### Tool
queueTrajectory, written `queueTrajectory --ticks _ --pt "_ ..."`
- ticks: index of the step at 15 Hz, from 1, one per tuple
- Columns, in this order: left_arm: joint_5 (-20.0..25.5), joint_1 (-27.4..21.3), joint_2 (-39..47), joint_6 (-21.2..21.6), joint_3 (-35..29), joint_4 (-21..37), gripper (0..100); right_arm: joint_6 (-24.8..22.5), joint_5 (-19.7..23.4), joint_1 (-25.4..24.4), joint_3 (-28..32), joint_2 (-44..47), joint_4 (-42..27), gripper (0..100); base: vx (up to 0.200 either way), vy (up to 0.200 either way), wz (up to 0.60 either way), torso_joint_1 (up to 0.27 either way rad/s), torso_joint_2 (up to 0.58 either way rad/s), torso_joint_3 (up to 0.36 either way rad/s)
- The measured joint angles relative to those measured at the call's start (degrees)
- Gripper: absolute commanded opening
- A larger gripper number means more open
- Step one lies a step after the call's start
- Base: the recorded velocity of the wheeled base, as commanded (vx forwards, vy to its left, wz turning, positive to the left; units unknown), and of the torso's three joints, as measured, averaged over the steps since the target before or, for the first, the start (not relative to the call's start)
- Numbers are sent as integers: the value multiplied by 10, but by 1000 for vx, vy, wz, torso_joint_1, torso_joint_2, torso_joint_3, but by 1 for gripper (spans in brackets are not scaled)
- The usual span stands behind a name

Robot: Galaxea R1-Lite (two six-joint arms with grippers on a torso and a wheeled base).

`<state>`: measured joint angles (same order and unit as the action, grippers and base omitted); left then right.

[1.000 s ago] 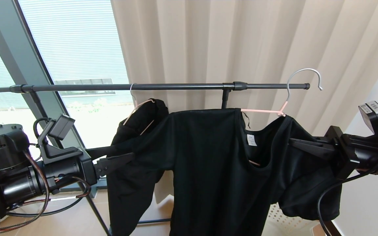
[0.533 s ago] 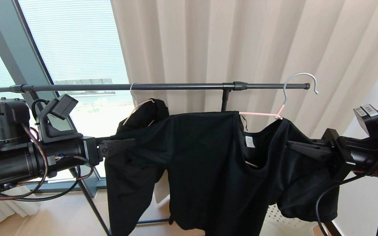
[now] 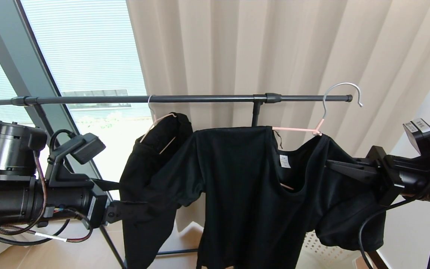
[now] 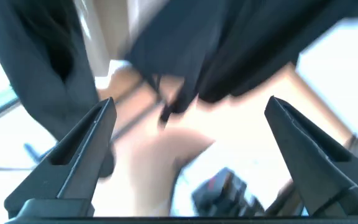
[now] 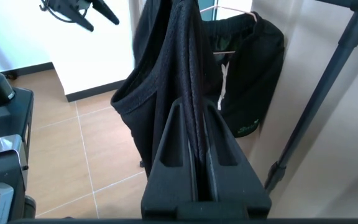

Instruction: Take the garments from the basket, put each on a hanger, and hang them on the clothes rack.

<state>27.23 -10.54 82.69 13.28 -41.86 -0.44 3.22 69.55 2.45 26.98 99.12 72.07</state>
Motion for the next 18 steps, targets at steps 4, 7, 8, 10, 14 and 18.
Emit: queueTrajectory --ticks 4,7,8,10,14,18 --pt "-2 -7 -1 30 -7 9 100 -1 2 -1 -6 0 0 0 0 0 0 0 0 0" --pt "3 -20 -11 -3 -63 8 100 -2 26 -20 -21 1 0 0 0 0 0 0 0 0" --pt "6 -33 -15 -18 -87 8 100 -2 26 -29 -25 2 0 0 0 0 0 0 0 0" --pt "40 -62 -18 -32 -141 9 100 -4 27 -44 -34 2 1 0 0 0 0 0 0 0" --pt "118 -116 1 -23 -210 7 100 -5 27 -72 -53 -1 2 0 0 0 0 0 0 0" --pt "140 -164 42 63 -240 10 100 -5 28 -102 -83 -8 46 0 0 0 0 0 0 0"
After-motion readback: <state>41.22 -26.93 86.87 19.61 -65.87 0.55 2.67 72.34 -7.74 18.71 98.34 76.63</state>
